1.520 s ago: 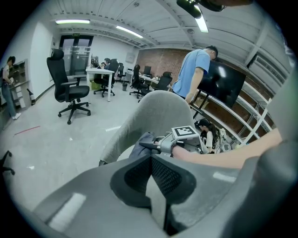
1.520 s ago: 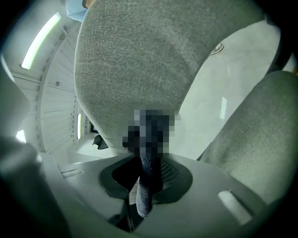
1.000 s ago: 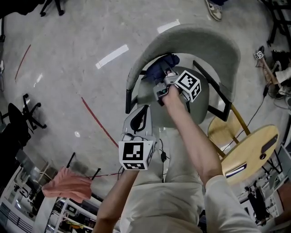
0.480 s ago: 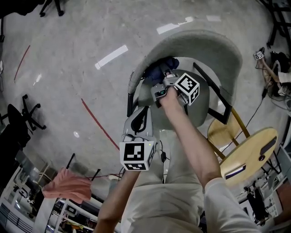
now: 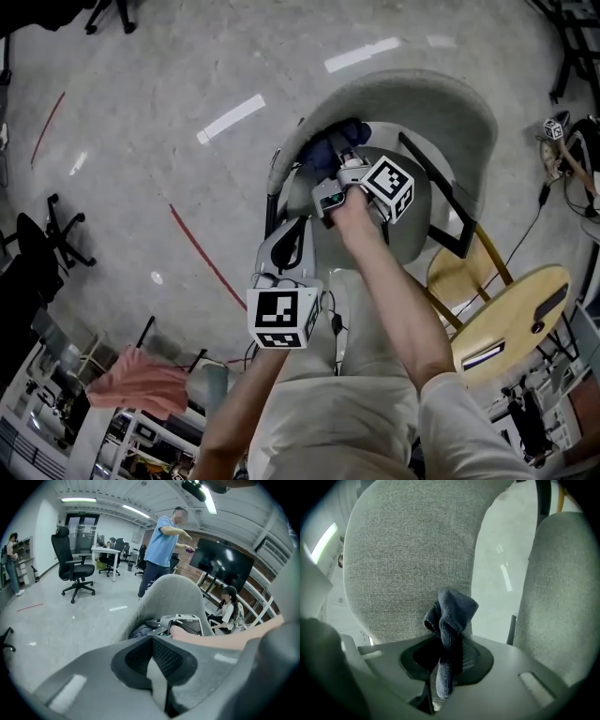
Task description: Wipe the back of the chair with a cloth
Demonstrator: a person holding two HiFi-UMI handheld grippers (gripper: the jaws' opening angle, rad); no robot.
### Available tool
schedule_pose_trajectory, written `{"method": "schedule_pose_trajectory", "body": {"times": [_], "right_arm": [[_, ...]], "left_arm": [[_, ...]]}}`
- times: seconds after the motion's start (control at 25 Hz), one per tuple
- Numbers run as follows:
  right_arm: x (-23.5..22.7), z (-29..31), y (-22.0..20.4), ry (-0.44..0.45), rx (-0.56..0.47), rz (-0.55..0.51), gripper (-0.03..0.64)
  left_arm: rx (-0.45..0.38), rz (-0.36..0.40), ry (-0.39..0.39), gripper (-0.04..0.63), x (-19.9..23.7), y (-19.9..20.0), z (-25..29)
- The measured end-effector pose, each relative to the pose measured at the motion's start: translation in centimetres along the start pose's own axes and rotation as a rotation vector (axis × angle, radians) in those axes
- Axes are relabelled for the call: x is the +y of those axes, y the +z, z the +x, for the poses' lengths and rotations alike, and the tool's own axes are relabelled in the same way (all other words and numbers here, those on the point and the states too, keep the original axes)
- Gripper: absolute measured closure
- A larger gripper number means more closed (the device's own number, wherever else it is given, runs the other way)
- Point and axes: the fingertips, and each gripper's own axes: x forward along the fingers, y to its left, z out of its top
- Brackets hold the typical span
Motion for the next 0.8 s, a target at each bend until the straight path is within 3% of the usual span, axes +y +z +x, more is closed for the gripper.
{"method": "schedule_pose_trajectory", "body": {"times": [0.8], "right_arm": [[5.8,-2.2,-0.1,0.081,-0.003,-0.029,0.540]], "left_arm": [[-0.022,0.029,0.008,0.594,-0.7,1.5,-1.3]]}}
